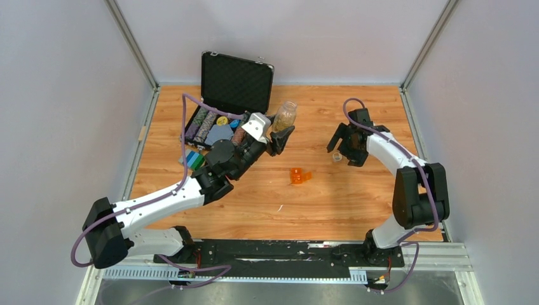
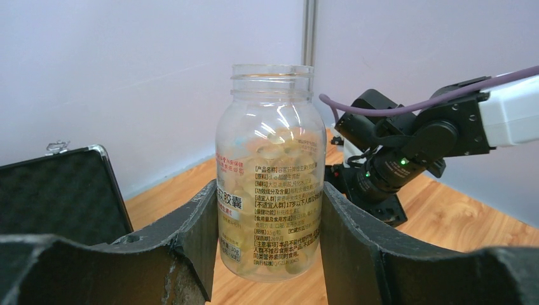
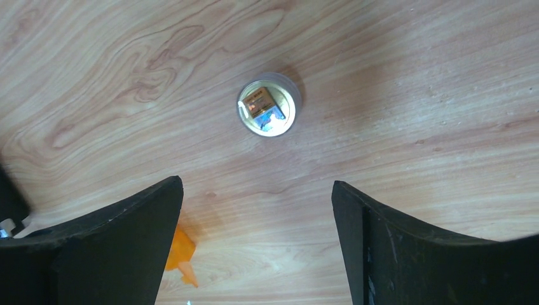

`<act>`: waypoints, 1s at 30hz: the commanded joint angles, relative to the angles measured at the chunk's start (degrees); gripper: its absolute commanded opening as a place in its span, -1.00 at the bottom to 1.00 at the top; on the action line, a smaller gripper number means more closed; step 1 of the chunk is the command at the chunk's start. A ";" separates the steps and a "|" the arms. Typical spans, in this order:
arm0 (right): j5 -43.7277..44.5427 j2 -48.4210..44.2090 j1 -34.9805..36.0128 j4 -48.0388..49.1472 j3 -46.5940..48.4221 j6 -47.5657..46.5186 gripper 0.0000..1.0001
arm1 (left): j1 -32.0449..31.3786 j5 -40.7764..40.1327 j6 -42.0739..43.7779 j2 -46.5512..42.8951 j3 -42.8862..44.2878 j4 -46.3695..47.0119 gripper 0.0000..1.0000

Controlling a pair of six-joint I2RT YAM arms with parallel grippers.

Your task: Sort the pills into containers

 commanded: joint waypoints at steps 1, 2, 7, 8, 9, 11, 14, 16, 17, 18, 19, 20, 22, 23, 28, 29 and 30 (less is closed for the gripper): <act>3.38 2.59 0.79 -0.13 2.53 -2.37 0.79 | 1.51 1.17 -3.01 -0.63 -0.06 1.27 -1.00; 3.61 3.22 0.88 -0.15 2.67 -2.47 0.79 | 1.68 1.84 -3.43 -0.91 -0.29 0.69 -1.00; 5.26 7.04 1.43 -0.42 4.32 -3.16 0.74 | 3.27 4.23 -6.17 -1.93 -2.07 -0.35 -1.00; 5.92 7.88 1.65 -0.49 4.84 -3.16 0.73 | 3.39 4.80 -6.37 -2.07 -2.17 -0.51 -1.00; 6.66 8.80 1.83 -0.49 5.50 -3.17 0.72 | 3.64 5.31 -6.63 -2.14 -2.38 -0.72 -1.00; 8.40 10.50 2.33 -0.90 6.89 -3.11 0.66 | 3.99 6.09 -7.00 -2.19 -2.56 -1.20 -1.00; 11.08 12.77 2.77 -2.03 9.19 -2.72 0.58 | 4.48 6.36 -7.18 -2.47 -2.81 -1.85 -1.00; 12.19 13.99 3.03 -2.37 10.17 -3.11 0.51 | 4.75 6.24 -7.19 -2.75 -3.11 -1.96 -1.00; 12.60 14.44 3.11 -2.62 10.61 -3.22 0.49 | 4.84 6.20 -7.19 -2.98 -3.22 -2.03 -1.00; 12.77 14.79 3.28 -2.60 10.98 -3.50 0.48 | 4.95 6.19 -7.15 -3.07 -3.48 -2.01 -1.00; 12.73 15.20 3.31 -2.72 11.31 -3.62 0.47 | 5.07 6.19 -7.12 -3.26 -3.58 -2.10 -1.00; 12.67 15.51 3.34 -2.88 11.56 -3.71 0.45 | 5.09 6.19 -7.17 -3.34 -3.76 -2.13 -1.00; 12.42 16.02 3.45 -3.07 11.72 -3.85 0.41 | 5.20 6.24 -7.12 -3.54 -4.03 -2.28 -1.00; 12.26 16.23 3.53 -3.17 11.83 -3.82 0.38 | 5.24 6.27 -7.16 -3.64 -4.08 -2.50 -1.00; 11.80 16.81 3.75 -4.11 11.78 -3.78 0.25 | 5.37 6.43 -7.02 -3.91 -4.37 -3.07 -1.00; 11.79 16.91 3.83 -4.29 11.79 -3.68 0.19 | 5.41 6.49 -7.02 -3.93 -4.38 -3.10 -1.00; 11.69 17.00 3.86 -4.52 11.92 -3.72 0.13 | 5.49 6.57 -7.01 -3.94 -4.47 -3.12 -1.00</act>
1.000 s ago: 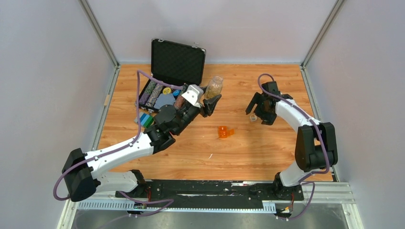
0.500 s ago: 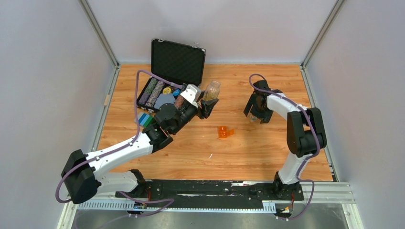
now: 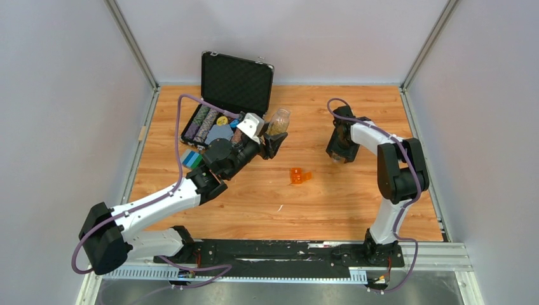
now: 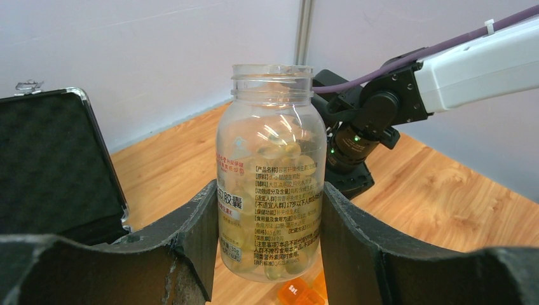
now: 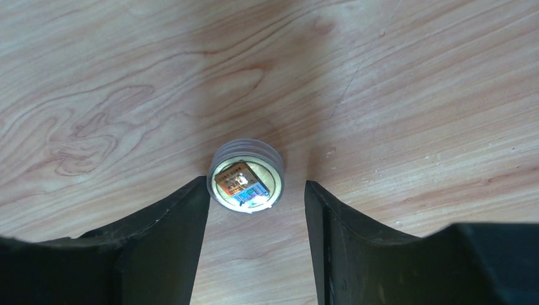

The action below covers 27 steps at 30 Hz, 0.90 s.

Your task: Sort the pills into containers

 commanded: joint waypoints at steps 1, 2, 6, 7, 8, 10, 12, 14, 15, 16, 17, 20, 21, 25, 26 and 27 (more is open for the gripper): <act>1.06 0.95 0.49 -1.22 2.16 -0.53 0.08 | 0.43 0.70 -0.57 -1.82 -0.25 1.90 -1.00; 1.01 0.89 0.49 -1.33 2.15 -0.39 0.03 | 0.45 0.79 -0.57 -1.82 -0.35 1.82 -1.00; 0.61 0.18 0.45 -1.47 2.15 -0.54 -0.13 | 0.42 1.24 -0.38 -1.68 -0.30 1.93 -1.00; 0.35 -0.16 0.45 -1.43 2.19 -0.80 -0.15 | 0.43 1.42 -0.28 -1.57 -0.25 1.89 -1.00; 0.04 -0.49 0.41 -1.47 2.37 -1.18 -0.17 | 0.45 1.76 -0.20 -1.45 -0.19 1.93 -1.00; -0.66 -1.47 0.48 -1.43 2.63 -2.25 -0.18 | 0.55 2.45 0.27 -1.12 -0.25 1.94 -1.00; -1.50 -2.66 0.43 -1.43 2.79 -3.38 -0.19 | 0.75 3.07 0.51 -0.83 -0.29 1.86 -1.00; -2.84 -4.26 0.44 -1.49 2.86 -4.66 -0.19 | 1.13 3.69 0.69 -0.63 -0.37 1.83 -1.00; -3.67 -5.27 0.47 -1.44 2.79 -5.27 -0.19 | 1.51 3.92 0.78 -0.56 -0.45 1.84 -1.00; -4.61 -6.29 0.41 -1.43 2.67 -5.87 -0.19 | 1.69 4.38 0.85 -0.47 -0.50 1.85 -1.00; -5.72 -7.20 0.41 -1.23 2.55 -6.42 -0.19 | 2.03 4.58 0.91 -0.40 -0.66 1.78 -1.00; -8.84 -9.27 0.41 -0.96 1.87 -7.48 -0.19 | 3.04 5.57 1.20 -0.12 -0.87 1.98 -1.00; -9.64 -9.62 0.44 -0.85 1.45 -7.74 -0.19 | 3.20 5.61 1.32 -0.09 -1.03 2.04 -1.00; -9.20 -9.48 0.56 -0.77 -0.65 -7.13 -0.18 | 3.83 7.15 1.60 -0.14 -1.32 2.03 -1.00; -8.77 -9.24 0.63 -0.83 -1.24 -6.63 -0.17 | 3.92 7.28 1.66 -0.19 -1.34 1.98 -1.00; -8.18 -9.11 0.83 -0.79 -1.81 -6.26 -0.16 | 3.95 7.37 1.75 -0.22 -1.35 1.84 -1.00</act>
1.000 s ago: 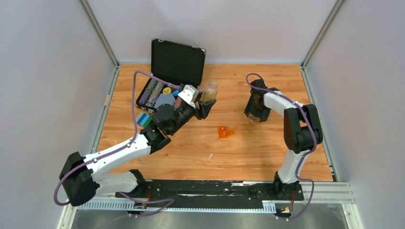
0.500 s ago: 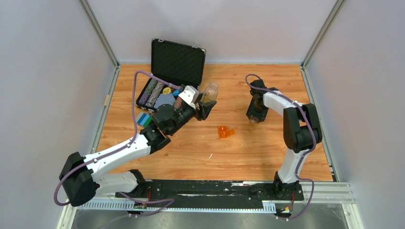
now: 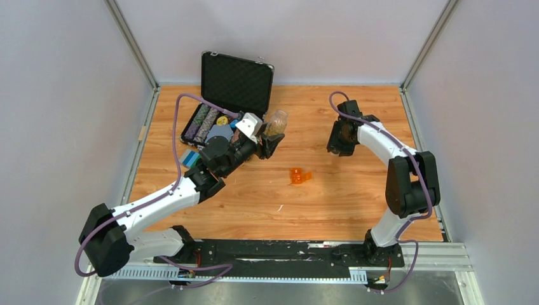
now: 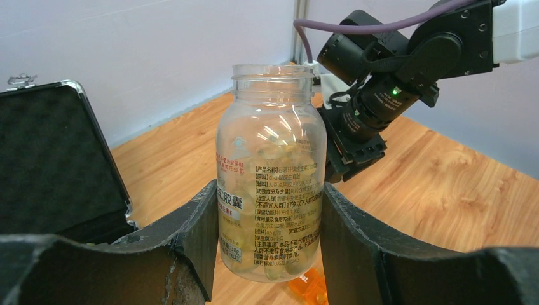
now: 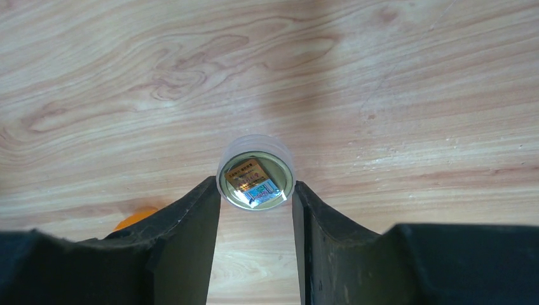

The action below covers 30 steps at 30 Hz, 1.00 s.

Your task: Sort the pills into containers

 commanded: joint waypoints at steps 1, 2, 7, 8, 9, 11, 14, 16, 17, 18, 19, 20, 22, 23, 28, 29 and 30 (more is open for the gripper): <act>0.44 -0.28 0.85 0.62 -2.43 -0.04 -0.15 | 0.41 1.69 1.14 -0.23 0.00 1.98 -1.00; 1.05 0.02 1.05 0.65 -2.81 0.21 -0.14 | 0.42 1.82 1.10 -0.26 -0.04 1.80 -1.00; 3.25 1.68 2.03 0.90 -4.16 1.20 -0.11 | 0.47 2.12 0.87 -0.20 -0.30 1.35 -1.00; 3.35 1.97 2.09 1.06 -4.38 1.31 -0.10 | 0.49 2.17 0.83 -0.23 -0.28 1.23 -1.00; 3.78 2.40 2.31 1.09 -4.54 1.50 -0.10 | 0.48 2.13 0.74 -0.28 -0.37 1.12 -1.00; 4.40 3.34 2.45 1.09 -4.97 1.99 -0.10 | 0.51 2.20 0.64 -0.20 -0.49 0.97 -1.00; 4.50 4.57 2.54 1.09 -5.61 3.00 -0.08 | 0.51 2.24 0.62 -0.15 -0.52 0.80 -1.00; 4.74 5.10 2.55 1.17 -5.94 3.47 -0.05 | 0.51 2.05 0.70 -0.23 -0.45 0.53 -1.00; 4.85 5.28 2.54 1.12 -5.97 3.65 -0.03 | 0.51 1.90 0.78 -0.23 -0.44 0.50 -1.00; 4.93 5.39 2.55 1.14 -6.00 3.75 0.01 | 0.55 1.72 0.79 -0.30 -0.44 0.40 -1.00; 4.95 5.45 2.57 1.13 -5.93 3.86 0.05 | 0.53 1.69 0.86 -0.27 -0.41 0.27 -1.00; 5.08 5.43 2.59 1.05 -5.85 3.85 0.13 | 0.52 1.67 0.88 -0.29 -0.42 0.25 -1.00; 5.43 5.29 2.56 1.08 -5.75 3.87 0.28 | 0.51 1.66 0.97 -0.24 -0.31 0.07 -1.00; 5.59 5.38 2.55 0.98 -5.63 3.77 0.33 | 0.51 1.66 0.97 -0.19 -0.27 0.05 -1.00; 6.05 6.80 2.57 1.27 -4.84 3.72 0.32 | 0.60 1.66 0.98 -0.09 -0.22 -0.10 -1.00; 6.29 7.14 2.55 1.40 -4.60 3.74 0.30 | 0.60 1.66 0.98 -0.02 -0.19 -0.06 -1.00; 6.59 7.38 2.54 1.48 -4.41 3.67 0.27 | 0.60 1.61 0.98 0.00 -0.18 -0.09 -1.00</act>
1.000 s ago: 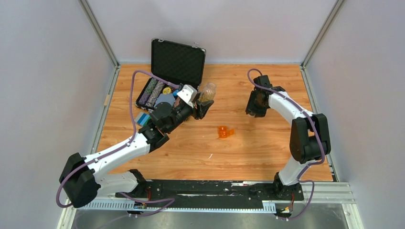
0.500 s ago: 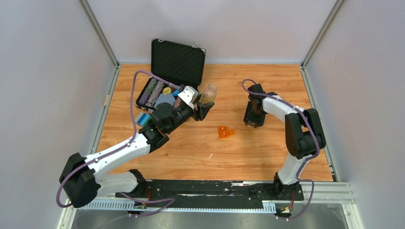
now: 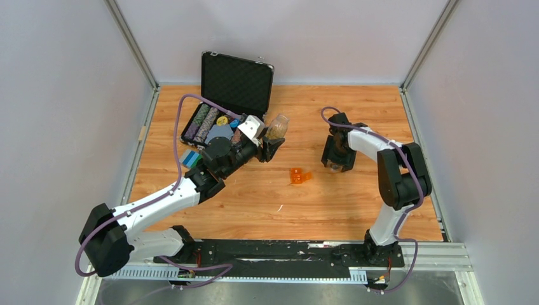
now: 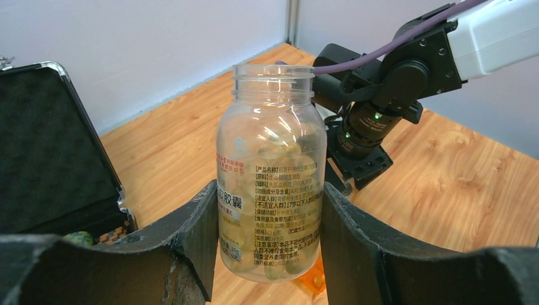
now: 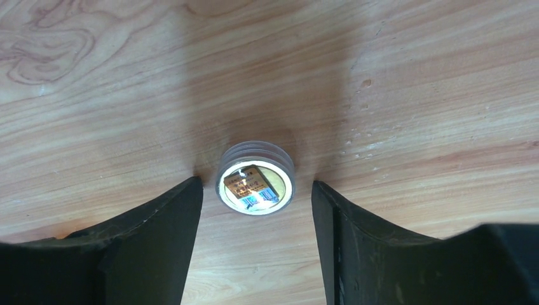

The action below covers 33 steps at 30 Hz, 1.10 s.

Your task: Sort the pills into containers

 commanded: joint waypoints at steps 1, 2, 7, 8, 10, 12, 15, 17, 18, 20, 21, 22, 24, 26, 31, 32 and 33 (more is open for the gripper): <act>2.70 2.51 0.04 1.44 1.48 0.83 0.24 | 0.36 0.03 0.76 0.02 0.52 2.07 -1.00; 2.78 2.80 0.03 1.45 1.74 0.76 0.21 | 0.36 0.00 0.76 0.02 0.49 2.06 -1.00; 3.01 3.73 -0.02 1.39 2.52 0.52 0.09 | 0.36 -0.20 0.63 0.11 0.35 2.01 -1.00; 2.87 3.76 0.03 1.46 2.49 0.44 0.06 | 0.36 -0.20 0.59 0.07 0.32 1.94 -1.00; 2.80 3.71 0.02 1.46 2.29 0.31 -0.05 | 0.36 -0.20 0.51 0.07 0.31 1.94 -1.00; 2.60 3.23 -0.02 1.41 2.06 0.09 -0.16 | 0.38 -0.13 0.51 0.18 0.23 1.85 -1.00; 1.18 1.60 -0.02 1.32 2.06 -0.57 -0.21 | 0.36 0.24 0.68 0.31 0.22 1.64 -1.00; -0.21 -0.02 -0.01 0.82 2.49 -1.01 -0.21 | 0.36 0.71 1.11 0.44 0.22 1.48 -1.00; -1.33 -1.04 -0.08 0.36 2.98 -1.44 -0.20 | 0.36 0.87 1.57 0.50 0.22 1.34 -1.00; -4.79 -4.32 -0.03 -0.06 3.81 -2.46 -0.19 | 0.42 1.04 2.43 0.74 0.15 1.09 -1.00; -7.12 -5.84 -0.04 -0.11 4.44 -3.03 -0.18 | 0.44 1.30 3.17 0.78 0.14 1.00 -1.00; -9.89 -7.56 -0.03 -0.13 5.18 -3.71 -0.18 | 0.53 1.65 3.59 0.92 0.11 0.74 -1.00; -14.23 -10.69 -0.10 -0.14 6.85 -5.08 -0.18 | 1.03 3.78 4.19 1.17 0.32 -0.19 -1.00; -18.23 -13.69 -0.07 -0.01 9.08 -6.50 -0.17 | 2.04 6.44 5.78 1.25 0.72 -1.41 -1.00; -30.11 -20.00 -0.13 2.28 13.83 -8.40 -0.16 | 5.73 15.53 8.93 1.23 2.48 -5.09 -1.00; -32.56 -21.14 -0.16 2.93 14.27 -8.34 -0.15 | 6.25 17.51 9.59 1.41 2.89 -5.87 -1.00; -35.19 -22.11 -0.17 3.80 14.77 -8.31 -0.15 | 6.42 18.32 11.12 1.51 3.70 -7.37 -1.00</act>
